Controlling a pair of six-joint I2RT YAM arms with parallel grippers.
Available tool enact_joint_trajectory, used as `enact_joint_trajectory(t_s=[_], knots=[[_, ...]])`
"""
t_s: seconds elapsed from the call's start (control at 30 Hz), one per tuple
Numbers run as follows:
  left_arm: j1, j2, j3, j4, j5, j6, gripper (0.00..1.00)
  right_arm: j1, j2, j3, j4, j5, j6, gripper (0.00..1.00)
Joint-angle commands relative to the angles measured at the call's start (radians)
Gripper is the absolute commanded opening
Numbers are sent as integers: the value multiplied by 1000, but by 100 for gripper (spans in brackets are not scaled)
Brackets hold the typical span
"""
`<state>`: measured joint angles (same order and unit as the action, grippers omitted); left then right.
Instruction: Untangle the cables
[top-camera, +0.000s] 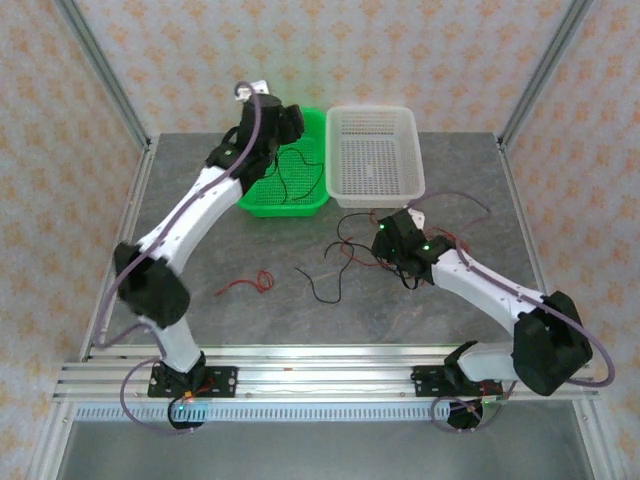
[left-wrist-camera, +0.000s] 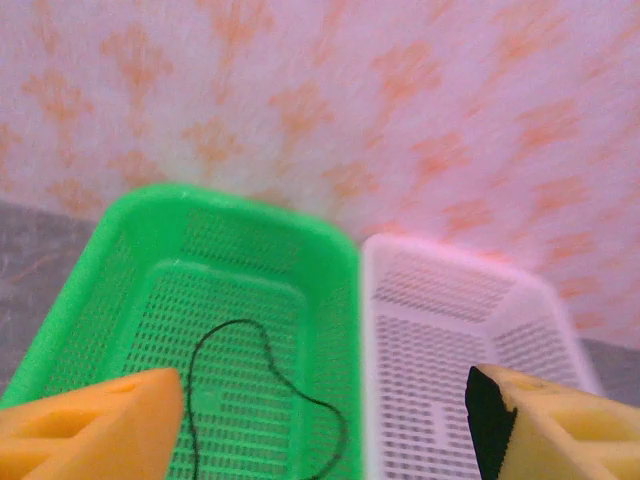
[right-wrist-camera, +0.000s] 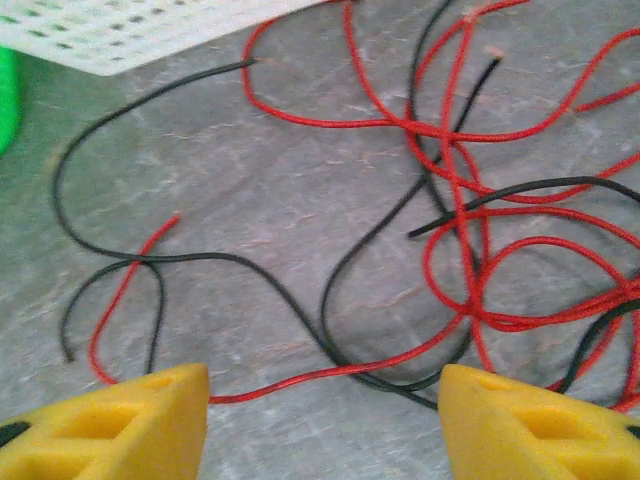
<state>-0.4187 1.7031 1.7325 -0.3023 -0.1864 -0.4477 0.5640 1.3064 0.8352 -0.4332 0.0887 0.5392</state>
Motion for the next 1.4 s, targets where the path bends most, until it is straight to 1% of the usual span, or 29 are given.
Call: enact_joint_trajectory(t_s=[0.0, 0.07, 0.17, 0.23, 0.33, 0.47, 0.57, 0.67, 0.87, 0.97, 1.07, 1.13, 1.27, 1.3, 1.37], knots=[[-45, -107, -148, -37, 23, -8, 76, -14, 21, -5, -30, 75, -35, 60], [-65, -187, -252, -14, 31, -29, 76, -15, 46, 7, -39, 58, -51, 59], [-82, -290, -392, 0, 45, -79, 76, -23, 73, 18, -64, 106, -61, 58], [-92, -349, -473, 8, 51, -110, 76, -49, 80, 18, -71, 138, -63, 58], [-111, -424, -583, 31, 51, -147, 75, -111, 94, 16, -58, 149, -82, 57], [-144, -478, -698, 79, 80, -203, 74, -163, 142, 49, -27, 146, -115, 50], [-165, -494, -756, 101, 87, -223, 73, -168, 193, 84, -16, 139, -125, 44], [-179, -500, -792, 104, 83, -239, 73, -168, 247, 114, -3, 114, -131, 40], [-192, -522, -820, 96, 52, -238, 73, -168, 323, 145, 7, 124, -130, 38], [-192, -533, -821, 90, 44, -236, 73, -168, 349, 143, 21, 117, -127, 34], [-192, -536, -819, 84, 34, -233, 73, -167, 377, 146, 30, 105, -122, 26], [-192, -538, -814, 79, 32, -233, 73, -168, 385, 151, 30, 99, -117, 17], [-192, -538, -803, 68, 25, -229, 73, -167, 360, 164, 20, 89, -110, 2], [-192, -538, -802, 62, 22, -227, 73, -168, 348, 170, 11, 88, -109, 0], [-193, -540, -795, 55, 15, -223, 73, -167, 309, 184, -15, 82, -106, 0]])
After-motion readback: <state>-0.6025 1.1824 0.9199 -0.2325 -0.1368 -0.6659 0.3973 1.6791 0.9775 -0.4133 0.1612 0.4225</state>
